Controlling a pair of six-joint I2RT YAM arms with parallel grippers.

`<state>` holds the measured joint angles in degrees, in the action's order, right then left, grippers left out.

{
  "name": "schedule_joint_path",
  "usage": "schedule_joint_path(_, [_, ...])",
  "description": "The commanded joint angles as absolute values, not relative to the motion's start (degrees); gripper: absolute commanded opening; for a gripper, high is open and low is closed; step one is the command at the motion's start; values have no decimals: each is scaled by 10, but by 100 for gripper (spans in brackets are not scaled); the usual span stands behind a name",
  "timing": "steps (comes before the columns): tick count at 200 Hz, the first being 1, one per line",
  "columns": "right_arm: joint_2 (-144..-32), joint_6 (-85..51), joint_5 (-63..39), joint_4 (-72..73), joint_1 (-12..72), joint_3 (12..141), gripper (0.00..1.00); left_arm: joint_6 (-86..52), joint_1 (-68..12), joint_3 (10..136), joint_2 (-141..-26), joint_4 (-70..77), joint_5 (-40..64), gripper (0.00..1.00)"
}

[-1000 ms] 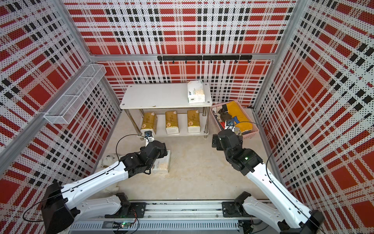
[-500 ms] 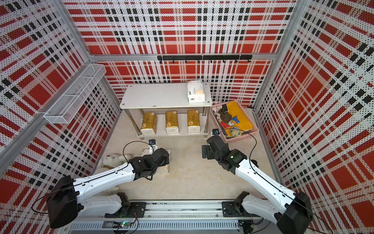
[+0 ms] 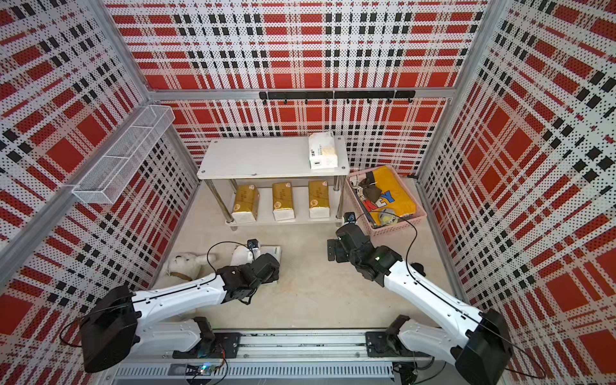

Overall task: Place the tissue boxes on the shelf by color
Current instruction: Pick up the box of tissues from the center of the board.

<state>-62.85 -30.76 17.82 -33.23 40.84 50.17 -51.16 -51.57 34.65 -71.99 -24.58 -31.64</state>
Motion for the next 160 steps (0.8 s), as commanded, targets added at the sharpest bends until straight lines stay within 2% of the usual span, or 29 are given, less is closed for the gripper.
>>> schedule_joint_path(1, [-614,-313,186,-326,412,500,100,-488,-517,351,-733,-223,-305,91])
schedule_joint_path(54, [-612,-331,181,-319,422,503,100,-486,-512,345,-738,-218,-289,96])
schedule_joint_path(113, [-642,-330,179,-301,437,515,100,-475,-526,350,-780,-208,-272,96])
schedule_joint_path(160, [-640,-328,184,-298,443,516,100,-501,-553,361,-820,-219,-299,96])
